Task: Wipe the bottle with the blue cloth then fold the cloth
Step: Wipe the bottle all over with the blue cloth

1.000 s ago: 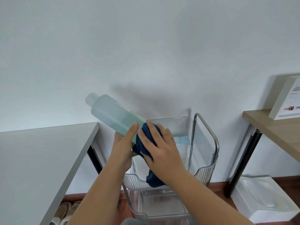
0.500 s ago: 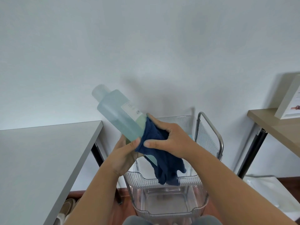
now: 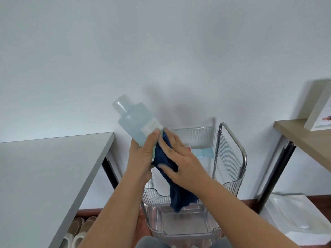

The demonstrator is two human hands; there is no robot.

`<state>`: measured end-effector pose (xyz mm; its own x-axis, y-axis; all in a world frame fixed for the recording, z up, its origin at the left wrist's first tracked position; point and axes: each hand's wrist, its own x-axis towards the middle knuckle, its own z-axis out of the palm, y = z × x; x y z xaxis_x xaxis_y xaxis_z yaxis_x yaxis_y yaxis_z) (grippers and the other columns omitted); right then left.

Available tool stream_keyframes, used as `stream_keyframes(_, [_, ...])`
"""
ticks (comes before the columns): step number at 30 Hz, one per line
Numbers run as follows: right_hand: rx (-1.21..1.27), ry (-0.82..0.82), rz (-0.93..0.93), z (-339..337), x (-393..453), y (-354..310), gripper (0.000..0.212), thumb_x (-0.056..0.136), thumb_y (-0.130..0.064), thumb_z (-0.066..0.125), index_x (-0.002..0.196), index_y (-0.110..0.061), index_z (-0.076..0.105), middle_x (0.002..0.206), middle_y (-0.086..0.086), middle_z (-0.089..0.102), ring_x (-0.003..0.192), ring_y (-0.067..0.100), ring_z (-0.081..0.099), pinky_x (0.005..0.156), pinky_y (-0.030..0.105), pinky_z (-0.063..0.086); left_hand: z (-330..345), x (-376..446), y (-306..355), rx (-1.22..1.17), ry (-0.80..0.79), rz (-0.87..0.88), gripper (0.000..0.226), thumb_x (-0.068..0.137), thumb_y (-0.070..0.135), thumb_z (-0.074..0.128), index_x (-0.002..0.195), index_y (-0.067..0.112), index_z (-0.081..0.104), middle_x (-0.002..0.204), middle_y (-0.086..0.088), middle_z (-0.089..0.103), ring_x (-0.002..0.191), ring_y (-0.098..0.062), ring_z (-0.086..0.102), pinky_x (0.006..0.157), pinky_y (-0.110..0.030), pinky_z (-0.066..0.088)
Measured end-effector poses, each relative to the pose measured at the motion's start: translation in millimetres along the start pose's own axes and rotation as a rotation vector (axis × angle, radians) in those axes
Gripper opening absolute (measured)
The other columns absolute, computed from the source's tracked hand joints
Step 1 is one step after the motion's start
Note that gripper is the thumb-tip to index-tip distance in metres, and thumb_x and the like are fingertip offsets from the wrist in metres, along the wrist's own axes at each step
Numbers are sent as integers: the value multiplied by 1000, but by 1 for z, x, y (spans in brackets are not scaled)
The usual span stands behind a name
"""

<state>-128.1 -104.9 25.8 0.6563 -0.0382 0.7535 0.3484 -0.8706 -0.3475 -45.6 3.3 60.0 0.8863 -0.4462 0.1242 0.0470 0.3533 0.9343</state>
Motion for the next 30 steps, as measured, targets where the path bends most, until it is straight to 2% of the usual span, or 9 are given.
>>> stream_keyframes(5, [29, -4, 55, -11, -16, 15, 71, 80, -30, 77, 142, -20, 43, 152, -3, 34, 140, 16, 37, 113, 23, 30, -4, 1, -9, -123, 163, -70, 68, 58, 61, 74, 117, 28, 63, 110, -3, 74, 99, -26, 70, 60, -41, 58])
stream_keyframes(7, [22, -31, 69, -17, -25, 18, 75, 78, -34, 77, 143, -23, 40, 152, -5, 34, 140, 12, 36, 113, 22, 30, -6, 3, -8, -119, 163, -97, 78, 57, 65, 71, 125, 27, 60, 117, -5, 72, 106, -29, 68, 62, -41, 58])
stream_keyframes(10, [63, -67, 126, -23, -26, 17, 80, 74, -34, 80, 142, -32, 39, 153, -10, 33, 138, 5, 35, 111, 15, 28, -9, 4, -6, -121, 72, -107, 98, 58, 68, 70, 139, 18, 49, 129, -14, 65, 115, -36, 63, 67, -44, 58])
stream_keyframes(13, [220, -140, 270, -30, -13, 12, 90, 65, -43, 84, 138, -53, 33, 147, -29, 33, 133, -13, 33, 108, 11, 29, -10, 1, -4, -103, -57, -45, 118, 52, 74, 79, 143, 7, 44, 132, -22, 60, 113, -38, 63, 75, -47, 58])
stream_keyframes(18, [334, -204, 411, -32, 1, 16, 99, 53, -52, 87, 129, -71, 26, 117, -55, 44, 116, -24, 43, 89, -5, 32, -17, -3, -4, -156, -216, -65, 122, 51, 67, 85, 144, 0, 42, 139, -25, 54, 120, -38, 57, 93, -51, 53])
stream_keyframes(23, [270, -144, 402, -21, -1, 13, 105, 57, -51, 81, 146, -45, 26, 127, -34, 50, 120, -16, 45, 97, 4, 35, -12, -9, -5, -219, -205, -125, 102, 60, 68, 78, 139, 9, 50, 134, -19, 61, 120, -32, 61, 99, -49, 51])
stream_keyframes(26, [132, -67, 356, -15, -3, 10, 102, 62, -45, 79, 150, -32, 28, 139, -12, 51, 126, 4, 47, 106, 29, 40, -4, -16, -12, -7, -125, -110, 77, 78, 72, 50, 142, 31, 42, 131, 0, 65, 116, -19, 65, 85, -45, 58])
stream_keyframes(28, [-15, -6, 276, -11, -4, 10, 100, 64, -37, 81, 149, -17, 33, 141, 3, 50, 126, 22, 50, 103, 44, 44, 0, -20, -15, 106, -82, -15, 64, 80, 68, 52, 136, 39, 40, 117, 15, 69, 105, -8, 68, 71, -35, 60])
stream_keyframes(30, [-113, 16, 203, -8, -5, 8, 96, 66, -31, 81, 147, -8, 34, 144, 11, 48, 126, 31, 50, 98, 51, 46, 2, -20, -15, 121, -78, 44, 55, 82, 61, 58, 131, 40, 46, 117, 14, 69, 107, -8, 67, 73, -36, 60])
